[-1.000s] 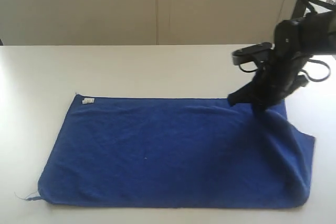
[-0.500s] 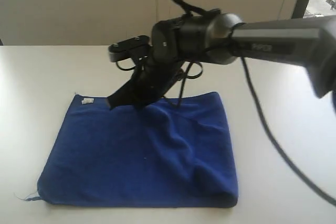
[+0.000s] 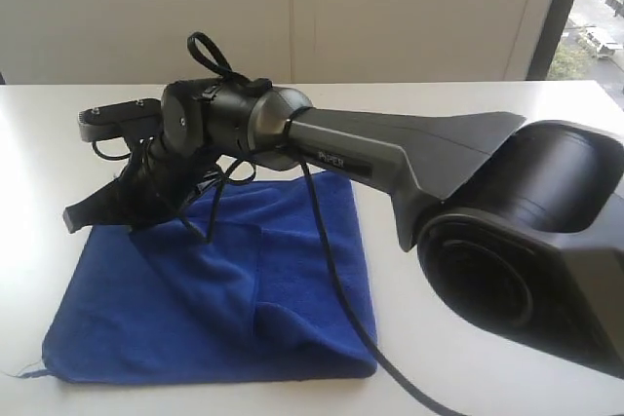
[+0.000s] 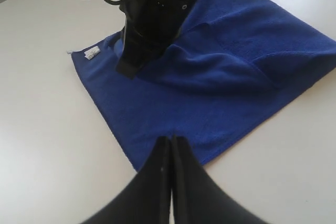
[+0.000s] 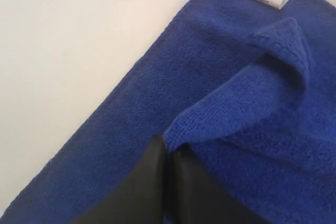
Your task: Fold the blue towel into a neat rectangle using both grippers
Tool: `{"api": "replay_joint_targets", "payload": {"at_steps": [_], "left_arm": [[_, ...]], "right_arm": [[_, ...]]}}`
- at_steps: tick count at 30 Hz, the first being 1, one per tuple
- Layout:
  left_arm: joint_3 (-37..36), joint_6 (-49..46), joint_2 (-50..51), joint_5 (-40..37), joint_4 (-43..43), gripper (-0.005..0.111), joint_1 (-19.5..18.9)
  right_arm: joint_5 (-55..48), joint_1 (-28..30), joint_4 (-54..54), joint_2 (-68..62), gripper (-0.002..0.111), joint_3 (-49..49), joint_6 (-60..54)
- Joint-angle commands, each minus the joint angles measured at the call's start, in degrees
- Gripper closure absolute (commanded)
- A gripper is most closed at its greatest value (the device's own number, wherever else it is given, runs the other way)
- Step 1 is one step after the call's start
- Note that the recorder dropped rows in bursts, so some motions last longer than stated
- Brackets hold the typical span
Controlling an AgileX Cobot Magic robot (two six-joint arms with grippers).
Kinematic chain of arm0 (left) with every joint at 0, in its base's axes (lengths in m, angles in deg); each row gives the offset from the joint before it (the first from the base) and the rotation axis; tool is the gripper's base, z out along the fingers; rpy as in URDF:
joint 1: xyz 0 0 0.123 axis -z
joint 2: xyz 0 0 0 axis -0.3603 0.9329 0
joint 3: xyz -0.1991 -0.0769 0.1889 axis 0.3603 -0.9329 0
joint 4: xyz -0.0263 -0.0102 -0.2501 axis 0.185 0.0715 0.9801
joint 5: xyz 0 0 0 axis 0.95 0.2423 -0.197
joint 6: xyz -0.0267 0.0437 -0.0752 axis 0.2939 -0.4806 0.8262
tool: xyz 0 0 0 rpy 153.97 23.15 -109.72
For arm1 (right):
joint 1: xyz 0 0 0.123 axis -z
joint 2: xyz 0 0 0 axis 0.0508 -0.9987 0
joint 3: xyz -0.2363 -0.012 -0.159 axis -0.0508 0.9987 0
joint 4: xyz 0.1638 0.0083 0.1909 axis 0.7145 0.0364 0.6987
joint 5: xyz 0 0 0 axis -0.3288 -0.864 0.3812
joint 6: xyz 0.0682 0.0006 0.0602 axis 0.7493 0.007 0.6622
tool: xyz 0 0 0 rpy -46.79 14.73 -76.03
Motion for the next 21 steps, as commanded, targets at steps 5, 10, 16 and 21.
{"api": "replay_joint_targets", "payload": {"at_steps": [5,10,16,21], "left_arm": [[-0.35,0.07,-0.31,-0.28,0.71,0.107,0.39],[-0.35,-0.06,-0.31,-0.4,0.71,0.107,0.39],[-0.35,-0.06,-0.31,-0.4,0.71,0.107,0.39],[-0.35,-0.06,-0.31,-0.4,0.71,0.107,0.39]], "right_arm": [[3.58,-0.42,3.34,-2.58,0.065,-0.68,-2.54],[1.05,0.8,-0.81,-0.06,0.043,-0.68,-6.54],[-13.45,5.01,-12.57,5.84,0.055,-0.68,-6.16],[-22.88,8.85,-15.5,7.92,0.087,4.02,-6.16]]}}
